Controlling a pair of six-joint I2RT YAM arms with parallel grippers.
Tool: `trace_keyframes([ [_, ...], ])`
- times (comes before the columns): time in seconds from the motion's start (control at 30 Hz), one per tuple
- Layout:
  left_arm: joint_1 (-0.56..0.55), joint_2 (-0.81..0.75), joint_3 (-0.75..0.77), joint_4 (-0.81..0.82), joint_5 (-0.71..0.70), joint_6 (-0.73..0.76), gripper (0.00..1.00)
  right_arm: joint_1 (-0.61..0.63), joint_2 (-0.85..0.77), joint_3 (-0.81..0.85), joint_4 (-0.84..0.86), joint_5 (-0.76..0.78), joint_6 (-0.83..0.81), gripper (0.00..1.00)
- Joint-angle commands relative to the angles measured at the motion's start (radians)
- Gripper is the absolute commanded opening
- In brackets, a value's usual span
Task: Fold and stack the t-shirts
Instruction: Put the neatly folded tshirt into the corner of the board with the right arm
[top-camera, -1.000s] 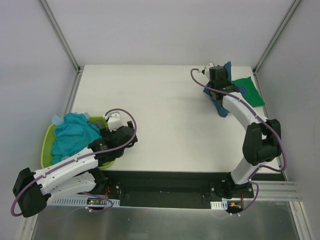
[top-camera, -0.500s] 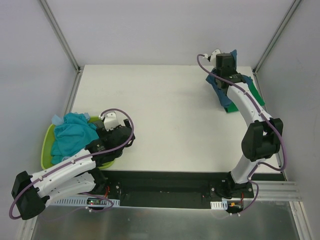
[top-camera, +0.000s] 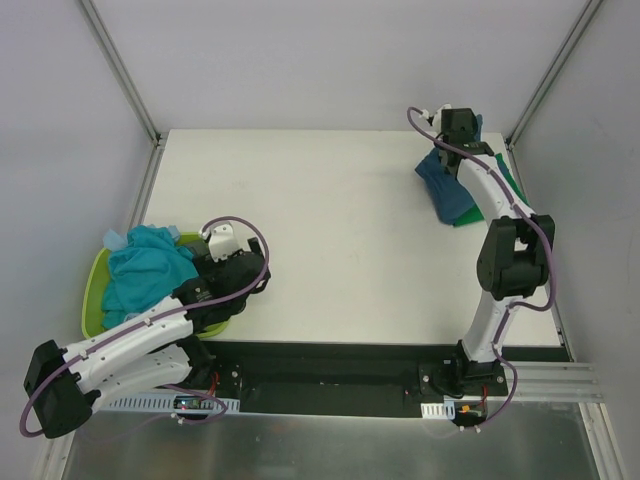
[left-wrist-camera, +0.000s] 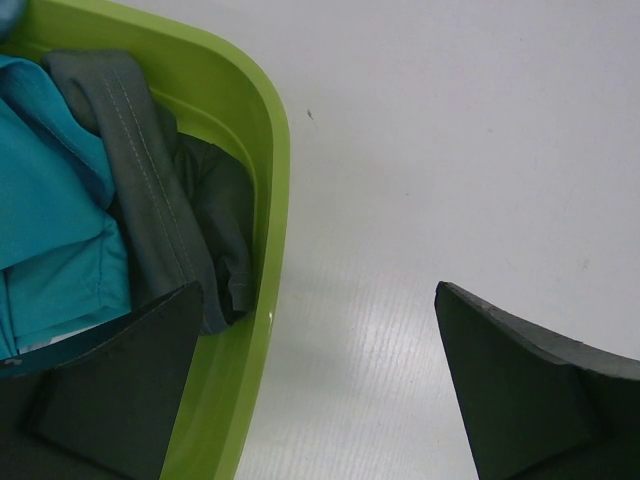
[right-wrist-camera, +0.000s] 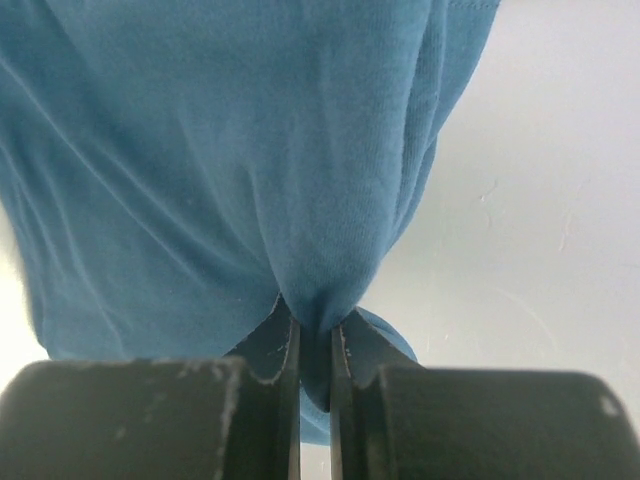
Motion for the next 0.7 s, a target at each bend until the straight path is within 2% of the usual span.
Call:
trace_keyframes([
  [0.0, 0.018, 0.010, 0.035, -0.025, -0.039, -0.003, 0.99, -0.054, 0.001, 0.085, 0.022, -0.012, 0.055, 0.00],
  [0.1, 0.020, 0.024, 0.042, -0.025, -0.045, 0.002, 0.99, -0.086, 0.006, 0.099, 0.018, -0.090, 0.089, 0.00],
  [0.37, 0.040, 0.050, 0.045, -0.025, -0.053, 0.008, 0.99, -0.147, 0.045, 0.145, -0.015, -0.162, 0.124, 0.01],
  [0.5, 0.055, 0.055, 0.045, -0.025, -0.039, 0.006, 0.99, -0.190, 0.067, 0.154, -0.033, -0.246, 0.170, 0.00],
  [0.67, 0.080, 0.046, 0.039, -0.027, -0.013, 0.009, 0.99, -0.212, 0.137, 0.201, -0.041, -0.216, 0.153, 0.00],
])
